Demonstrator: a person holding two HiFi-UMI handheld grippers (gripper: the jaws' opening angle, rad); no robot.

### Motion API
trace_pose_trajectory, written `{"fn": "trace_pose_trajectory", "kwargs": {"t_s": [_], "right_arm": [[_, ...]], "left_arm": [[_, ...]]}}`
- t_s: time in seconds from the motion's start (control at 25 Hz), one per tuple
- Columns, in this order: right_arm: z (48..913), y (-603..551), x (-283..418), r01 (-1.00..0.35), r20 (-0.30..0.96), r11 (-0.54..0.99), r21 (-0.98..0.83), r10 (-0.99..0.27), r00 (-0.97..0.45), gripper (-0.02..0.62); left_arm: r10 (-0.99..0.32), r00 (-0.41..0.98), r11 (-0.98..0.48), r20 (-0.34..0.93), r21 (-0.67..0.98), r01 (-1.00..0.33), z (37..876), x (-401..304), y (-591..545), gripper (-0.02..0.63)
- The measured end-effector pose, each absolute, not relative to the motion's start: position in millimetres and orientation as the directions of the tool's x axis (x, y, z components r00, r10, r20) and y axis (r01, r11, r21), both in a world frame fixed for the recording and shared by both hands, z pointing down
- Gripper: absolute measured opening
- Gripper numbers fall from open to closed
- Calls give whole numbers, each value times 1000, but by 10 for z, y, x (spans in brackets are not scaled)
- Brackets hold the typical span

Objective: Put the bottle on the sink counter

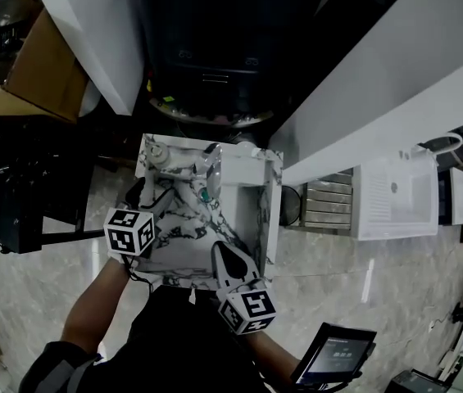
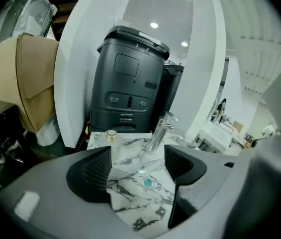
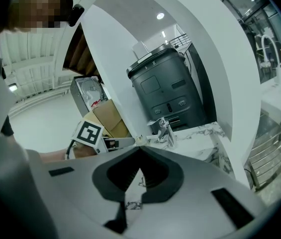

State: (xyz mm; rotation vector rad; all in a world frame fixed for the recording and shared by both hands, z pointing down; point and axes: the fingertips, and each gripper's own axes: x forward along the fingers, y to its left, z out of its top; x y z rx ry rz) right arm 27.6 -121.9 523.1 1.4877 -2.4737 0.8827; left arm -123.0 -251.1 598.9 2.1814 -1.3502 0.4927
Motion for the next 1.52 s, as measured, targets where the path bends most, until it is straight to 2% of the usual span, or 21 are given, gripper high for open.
{"fn": "trace_pose_trajectory", "kwargs": {"t_s": [0.32,0.44,0.64,0.68,1.2,1.52], "right_arm": [[5037,-1205,313,-837,349,355,-416,-788,-508,-5],[4905,-1209,381,-847,328,357,-393,-806,-492,-5],[4583,-1222,478,-863,270,376,-338,-839,-472,-5],[4508,-1228,487,-863,257,380,-332,-844,-471,-5],[3667,-1086,433,-865,53,462,-196,-876,-480,-5],[3506,-972,475,-873,9,463,-156,-883,-470,-5]], "left_arm": [[-649,600,-402,468,459,-793,5578,-848,-1736,323],[-624,667,-470,406,487,-736,5297,-686,-1474,241],[-657,691,-509,301,499,-701,4840,-583,-1256,11],[-663,692,-519,287,490,-700,4767,-560,-1240,2],[-701,681,-594,212,355,-722,4190,-409,-1045,2],[-714,676,-604,180,330,-725,4071,-407,-1026,3]]}}
